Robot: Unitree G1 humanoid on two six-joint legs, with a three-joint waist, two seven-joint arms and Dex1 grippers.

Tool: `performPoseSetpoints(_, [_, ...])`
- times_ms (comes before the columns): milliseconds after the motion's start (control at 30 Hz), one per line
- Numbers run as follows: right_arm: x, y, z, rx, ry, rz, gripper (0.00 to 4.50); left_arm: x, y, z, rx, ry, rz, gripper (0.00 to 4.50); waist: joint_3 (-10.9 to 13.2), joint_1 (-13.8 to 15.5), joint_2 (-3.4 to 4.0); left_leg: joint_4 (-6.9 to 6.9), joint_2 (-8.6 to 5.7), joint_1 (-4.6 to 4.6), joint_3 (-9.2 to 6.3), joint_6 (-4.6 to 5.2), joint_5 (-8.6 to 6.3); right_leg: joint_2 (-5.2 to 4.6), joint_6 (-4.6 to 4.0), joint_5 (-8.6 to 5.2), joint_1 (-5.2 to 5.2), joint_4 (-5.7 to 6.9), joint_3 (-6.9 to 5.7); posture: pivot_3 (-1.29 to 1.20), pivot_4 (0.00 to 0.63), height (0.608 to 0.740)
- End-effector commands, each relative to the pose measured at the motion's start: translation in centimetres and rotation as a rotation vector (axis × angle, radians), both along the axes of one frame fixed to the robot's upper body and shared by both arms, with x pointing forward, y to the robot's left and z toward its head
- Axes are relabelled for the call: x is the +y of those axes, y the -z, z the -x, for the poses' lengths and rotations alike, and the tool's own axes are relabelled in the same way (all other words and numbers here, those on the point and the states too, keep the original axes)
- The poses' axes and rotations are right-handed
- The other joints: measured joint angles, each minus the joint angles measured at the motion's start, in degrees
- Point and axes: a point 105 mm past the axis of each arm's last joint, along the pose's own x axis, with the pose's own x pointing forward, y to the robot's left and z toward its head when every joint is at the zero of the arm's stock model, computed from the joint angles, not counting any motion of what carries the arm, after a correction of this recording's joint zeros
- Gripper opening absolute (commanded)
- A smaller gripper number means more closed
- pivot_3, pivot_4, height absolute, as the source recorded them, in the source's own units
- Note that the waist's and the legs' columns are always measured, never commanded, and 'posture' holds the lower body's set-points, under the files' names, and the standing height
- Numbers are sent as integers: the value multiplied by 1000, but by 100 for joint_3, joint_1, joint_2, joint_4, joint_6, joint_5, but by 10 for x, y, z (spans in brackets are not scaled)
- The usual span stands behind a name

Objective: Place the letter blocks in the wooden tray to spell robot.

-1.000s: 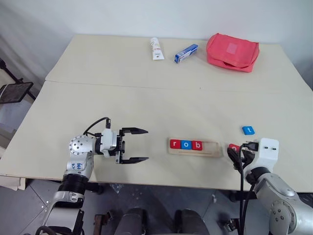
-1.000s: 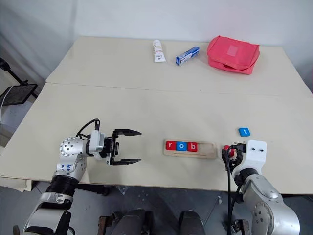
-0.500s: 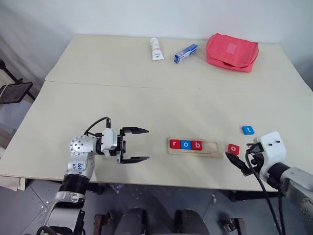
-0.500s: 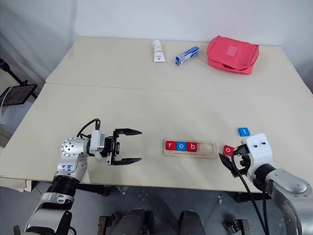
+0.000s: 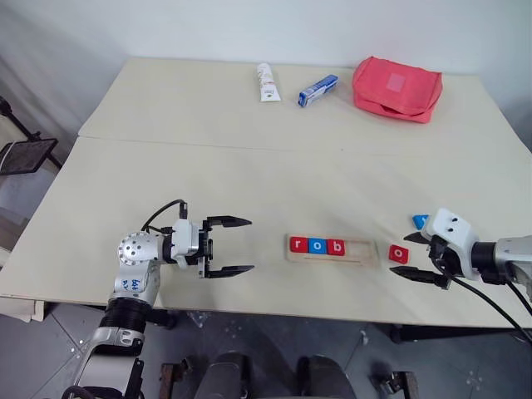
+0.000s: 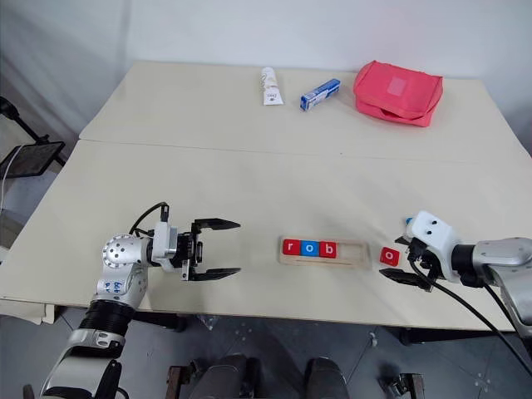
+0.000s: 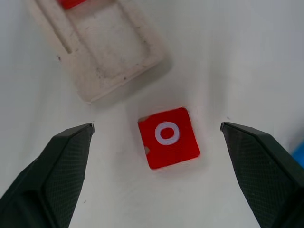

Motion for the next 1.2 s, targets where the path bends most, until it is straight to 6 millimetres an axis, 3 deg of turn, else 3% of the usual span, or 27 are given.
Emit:
performPoseSetpoints(33, [-6,1,-5,7,-35,41,4473,3,-7,4,-46,-15,7,4500,0,-10,0,1,0,0,1,0,0,-2,0,0,0,0,-2,0,150,740])
performPoseSetpoints(167, [-7,6,-6,27,-55,62,4473,6,-7,7,-47,-32,7,4500,0,-11,0,1,3,0,-2,0,0,-2,1,0,1,0,-13,0,150,740])
performPoseSetpoints(267, [-6,4,-10,13,-48,60,3909,7,-7,8,-46,-35,6,4500,0,-12,0,2,2,0,-1,0,0,-6,1,0,3,0,-15,0,150,740])
performPoseSetpoints(500, [-3,1,-10,8,-49,55,1487,5,-7,7,-46,-38,8,4500,0,-11,0,7,2,1,-1,0,0,-7,1,1,6,0,-17,0,150,740])
performPoseSetpoints(600, [4,-17,-16,-34,-55,58,1447,4,-8,5,-47,-37,10,4500,0,-12,0,8,2,1,-1,0,0,-7,1,1,6,0,-17,0,150,740])
performPoseSetpoints(700, [24,-39,-24,-88,-94,28,1447,4,-7,4,-47,-35,8,4500,0,-35,1,8,2,-1,2,-1,0,-9,1,1,1,0,-17,0,150,740])
performPoseSetpoints(800, [40,-47,-27,-91,-133,4,1447,5,-8,3,-47,-36,7,4500,0,-32,1,6,11,0,1,-5,0,-2,1,1,0,0,-20,0,150,740])
performPoseSetpoints(967, [64,-41,-24,-43,-234,16,1447,7,-7,3,-48,-46,3,4500,0,7,1,6,3,-3,-5,-4,-1,-6,1,1,-1,1,-19,0,150,740])
performPoseSetpoints(1200, [75,-26,-25,15,-307,63,1447,8,-6,6,-50,-64,10,4500,0,-23,1,6,-2,-4,-5,-2,-2,-12,1,1,-3,3,-26,0,150,740])
